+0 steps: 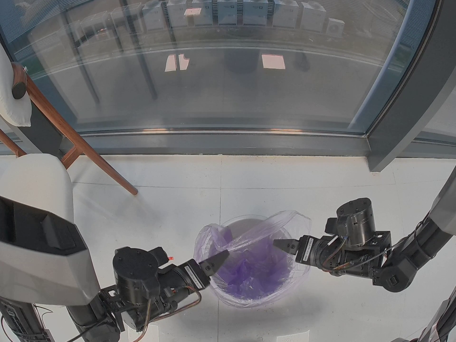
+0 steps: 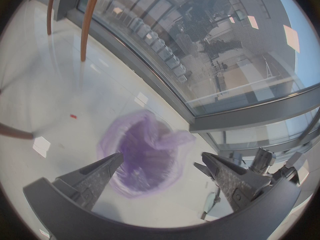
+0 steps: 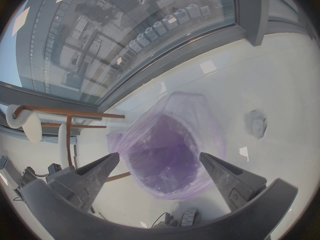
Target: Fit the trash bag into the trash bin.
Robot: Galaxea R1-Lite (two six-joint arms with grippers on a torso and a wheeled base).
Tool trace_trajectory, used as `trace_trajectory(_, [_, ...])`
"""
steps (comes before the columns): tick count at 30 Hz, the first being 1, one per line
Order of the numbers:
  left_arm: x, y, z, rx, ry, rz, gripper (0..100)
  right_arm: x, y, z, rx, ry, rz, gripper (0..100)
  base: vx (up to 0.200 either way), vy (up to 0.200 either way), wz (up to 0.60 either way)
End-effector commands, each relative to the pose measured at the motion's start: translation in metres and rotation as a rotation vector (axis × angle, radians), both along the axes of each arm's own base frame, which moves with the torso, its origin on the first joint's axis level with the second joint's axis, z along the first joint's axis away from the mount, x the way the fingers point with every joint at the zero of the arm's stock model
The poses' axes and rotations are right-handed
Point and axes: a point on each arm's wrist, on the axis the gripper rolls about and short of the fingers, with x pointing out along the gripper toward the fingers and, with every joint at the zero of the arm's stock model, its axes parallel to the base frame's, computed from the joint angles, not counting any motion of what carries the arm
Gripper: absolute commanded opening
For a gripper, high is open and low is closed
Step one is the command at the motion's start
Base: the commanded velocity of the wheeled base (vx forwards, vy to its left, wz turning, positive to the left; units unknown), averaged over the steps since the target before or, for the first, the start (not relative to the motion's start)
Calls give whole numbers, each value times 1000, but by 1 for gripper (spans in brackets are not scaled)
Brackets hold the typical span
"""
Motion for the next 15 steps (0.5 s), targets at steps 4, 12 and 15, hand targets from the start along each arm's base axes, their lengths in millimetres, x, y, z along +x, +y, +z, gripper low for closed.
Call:
trace_trajectory(4, [-16, -16, -8, 9, 34, -85, 0, -6, 23, -19, -28, 44, 58, 0, 0, 0, 0])
trace_trajectory(12, [-11, -23, -45, 107, 110, -90, 0, 15, 33, -34, -30, 46, 37, 0, 0, 0, 0])
trace_trajectory(15, [2, -30, -56, 105, 108, -72, 0, 29, 39, -41, -29, 37, 17, 0, 0, 0, 0])
